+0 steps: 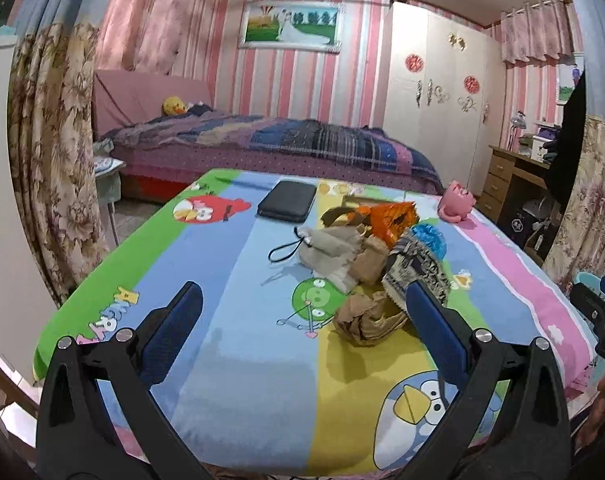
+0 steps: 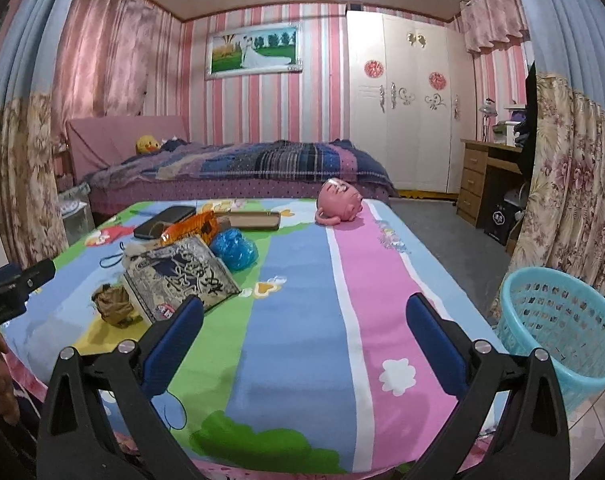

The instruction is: Collect trash

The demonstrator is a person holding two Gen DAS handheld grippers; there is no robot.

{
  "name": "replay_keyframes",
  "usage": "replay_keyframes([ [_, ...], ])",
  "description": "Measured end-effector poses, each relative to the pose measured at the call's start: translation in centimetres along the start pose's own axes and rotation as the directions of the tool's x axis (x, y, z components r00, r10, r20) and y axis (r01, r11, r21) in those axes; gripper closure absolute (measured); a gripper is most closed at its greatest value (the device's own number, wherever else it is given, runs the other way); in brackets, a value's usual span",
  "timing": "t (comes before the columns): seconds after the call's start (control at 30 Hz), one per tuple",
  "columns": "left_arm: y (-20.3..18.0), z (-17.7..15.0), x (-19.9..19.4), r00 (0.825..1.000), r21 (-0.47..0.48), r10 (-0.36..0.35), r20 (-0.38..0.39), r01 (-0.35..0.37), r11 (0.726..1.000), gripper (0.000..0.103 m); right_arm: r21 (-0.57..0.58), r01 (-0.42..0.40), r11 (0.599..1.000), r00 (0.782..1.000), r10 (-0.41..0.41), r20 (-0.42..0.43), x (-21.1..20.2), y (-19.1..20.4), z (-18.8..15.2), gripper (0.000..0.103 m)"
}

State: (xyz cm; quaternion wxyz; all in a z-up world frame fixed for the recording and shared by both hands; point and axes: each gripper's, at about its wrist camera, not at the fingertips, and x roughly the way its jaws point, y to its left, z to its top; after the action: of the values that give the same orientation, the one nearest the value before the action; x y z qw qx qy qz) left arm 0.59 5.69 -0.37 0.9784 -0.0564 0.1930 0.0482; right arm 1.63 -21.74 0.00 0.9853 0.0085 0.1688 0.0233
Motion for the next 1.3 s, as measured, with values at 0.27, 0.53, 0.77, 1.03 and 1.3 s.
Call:
replay_keyframes([
  [0.27,-1.8,0.2,0.2,0.999,0.080,0.001,0.034,-0.004,0.997,0.005,-0.005,-0.017,1.000,1.000,0.017,-0.014,0.8,0.6,0.1,0.004],
  [0.53,-1.8,-0.8,3.9,0.996,0.088,-0.003,-0.087,0.011,0.996,0.005,0.029,-0.001,1.000,1.000,0.001,0.004,1.1,-0.1,0.7,0.004],
  [0.77,-3.3,-1.9,5.8,0.988,0.141,-0.029,-0.152,0.051,0.989,0.005,0.086,-0.012,0.996,1.000,0.015,-0.027,1.8,-1.4,0.7,0.004],
  [1.03,-3.5,-2.2,8.8,0.967,0.162,-0.015,-0.254,0.058,0.985,0.013,0.057,-0.041,0.998,0.998,0.044,-0.054,2.9,0.0,0.7,0.004],
  [1.3,-2.8,-1.4,10.3,0.938,0.080,-0.157,-0.309,0.190,0.978,0.060,-0.009,-0.076,0.997,0.992,0.075,-0.102,4.6,2.6,0.6,0.004],
])
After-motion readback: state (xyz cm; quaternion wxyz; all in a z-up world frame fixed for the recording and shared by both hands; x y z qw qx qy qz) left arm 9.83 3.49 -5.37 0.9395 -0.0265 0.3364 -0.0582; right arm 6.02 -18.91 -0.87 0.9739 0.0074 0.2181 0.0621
